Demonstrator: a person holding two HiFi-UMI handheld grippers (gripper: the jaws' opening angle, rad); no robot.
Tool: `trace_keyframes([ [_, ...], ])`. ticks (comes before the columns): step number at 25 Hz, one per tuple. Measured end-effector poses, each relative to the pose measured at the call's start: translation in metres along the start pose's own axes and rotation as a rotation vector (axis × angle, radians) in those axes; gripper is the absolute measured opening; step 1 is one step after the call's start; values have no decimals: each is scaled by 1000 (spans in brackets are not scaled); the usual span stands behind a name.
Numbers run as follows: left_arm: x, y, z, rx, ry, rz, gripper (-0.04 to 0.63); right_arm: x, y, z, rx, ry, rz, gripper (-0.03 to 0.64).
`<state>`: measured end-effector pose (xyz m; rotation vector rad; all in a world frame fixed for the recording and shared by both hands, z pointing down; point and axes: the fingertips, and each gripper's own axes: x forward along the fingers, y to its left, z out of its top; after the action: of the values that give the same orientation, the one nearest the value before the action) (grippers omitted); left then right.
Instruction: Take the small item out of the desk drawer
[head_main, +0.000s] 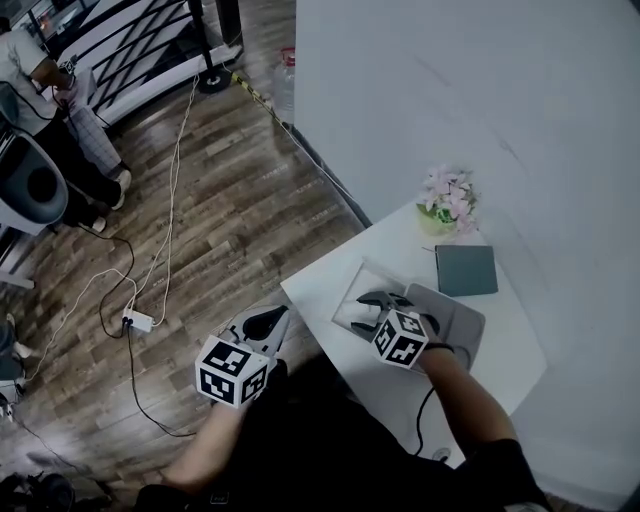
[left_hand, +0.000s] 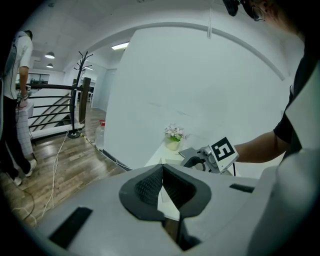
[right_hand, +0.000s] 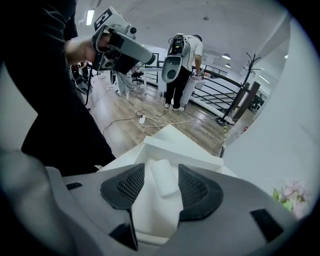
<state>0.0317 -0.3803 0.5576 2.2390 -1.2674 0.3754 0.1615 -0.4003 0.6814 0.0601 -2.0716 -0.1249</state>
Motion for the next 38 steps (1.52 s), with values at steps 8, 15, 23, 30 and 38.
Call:
trace_keyframes([
  [8,-16,4,-2,-2,-18,-3,11,22,2,-2,-47,77,37,204],
  [15,-40,22,-5,-27,-39,25,9,38,8,-10,-94,216,64,204],
  [23,-45,28,-8,-35,-48,19,11,43,2,-15,-99,259,28,169],
  [30,-47,29,-7,-16,-50,-29,9,18,-1,-7,-60,258,-43,166],
  [38,-41,16,-1,22,-48,-118,11,-24,-15,8,86,160,-214,164],
])
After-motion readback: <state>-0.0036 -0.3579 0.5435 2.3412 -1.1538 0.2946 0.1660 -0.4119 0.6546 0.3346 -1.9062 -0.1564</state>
